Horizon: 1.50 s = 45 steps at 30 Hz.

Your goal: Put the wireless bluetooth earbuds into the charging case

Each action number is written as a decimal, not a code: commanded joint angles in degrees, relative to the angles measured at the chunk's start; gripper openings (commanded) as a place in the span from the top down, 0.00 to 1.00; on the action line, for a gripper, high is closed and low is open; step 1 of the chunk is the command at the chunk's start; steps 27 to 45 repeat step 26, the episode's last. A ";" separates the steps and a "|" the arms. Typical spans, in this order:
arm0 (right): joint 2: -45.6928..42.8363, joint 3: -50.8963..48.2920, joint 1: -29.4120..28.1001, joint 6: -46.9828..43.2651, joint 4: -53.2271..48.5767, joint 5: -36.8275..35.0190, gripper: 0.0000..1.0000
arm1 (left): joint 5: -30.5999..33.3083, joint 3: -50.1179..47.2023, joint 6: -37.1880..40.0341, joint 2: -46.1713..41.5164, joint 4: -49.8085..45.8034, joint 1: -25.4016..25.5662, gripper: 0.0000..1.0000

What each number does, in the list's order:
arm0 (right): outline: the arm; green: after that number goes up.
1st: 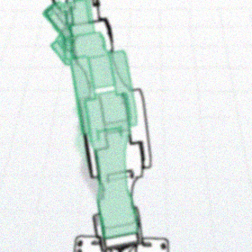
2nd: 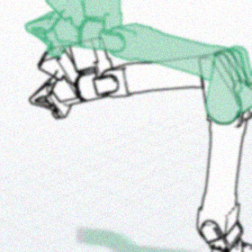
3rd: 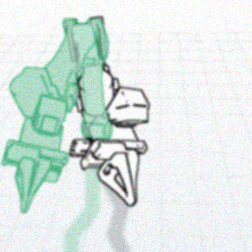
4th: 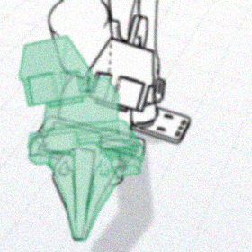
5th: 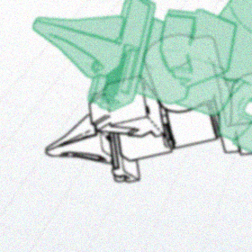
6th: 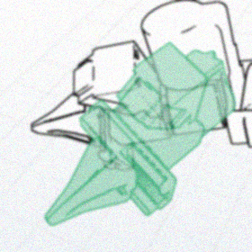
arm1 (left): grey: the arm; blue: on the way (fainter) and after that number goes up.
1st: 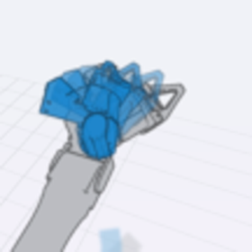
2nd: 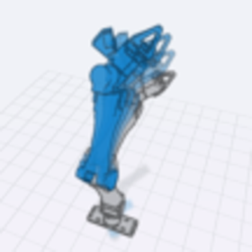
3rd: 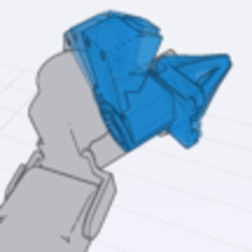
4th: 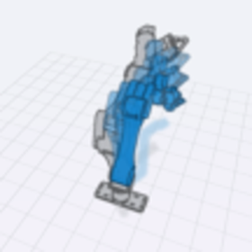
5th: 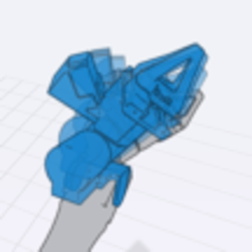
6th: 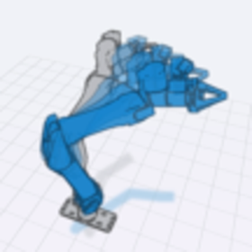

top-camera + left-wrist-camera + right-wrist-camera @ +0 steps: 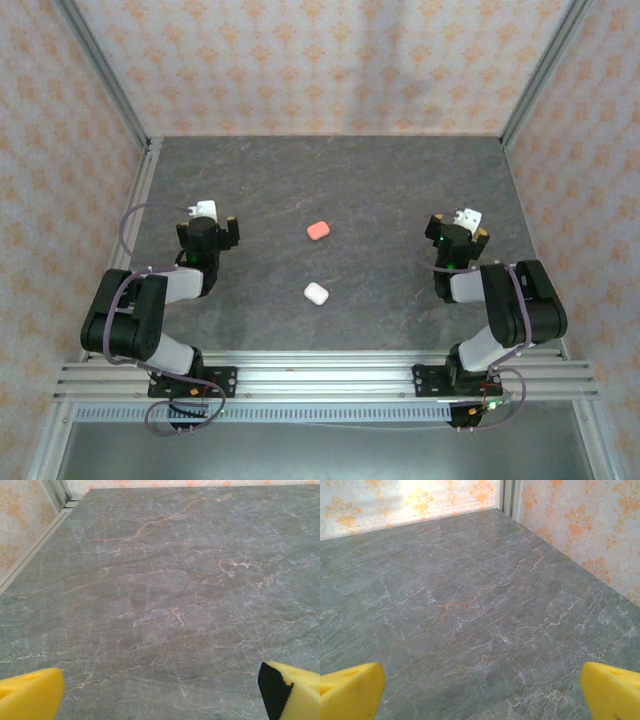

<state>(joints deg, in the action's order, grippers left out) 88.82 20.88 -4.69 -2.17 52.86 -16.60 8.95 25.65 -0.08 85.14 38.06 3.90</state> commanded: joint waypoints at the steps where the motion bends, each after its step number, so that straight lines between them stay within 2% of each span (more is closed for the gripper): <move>1: 0.11 0.66 0.48 1.32 -0.14 0.78 0.01 | -0.36 -0.34 0.28 -0.04 2.55 -0.43 0.00; 45: 0.08 0.66 0.55 1.20 -0.37 1.04 0.01 | -0.34 -0.34 0.25 -0.03 2.54 -0.49 0.00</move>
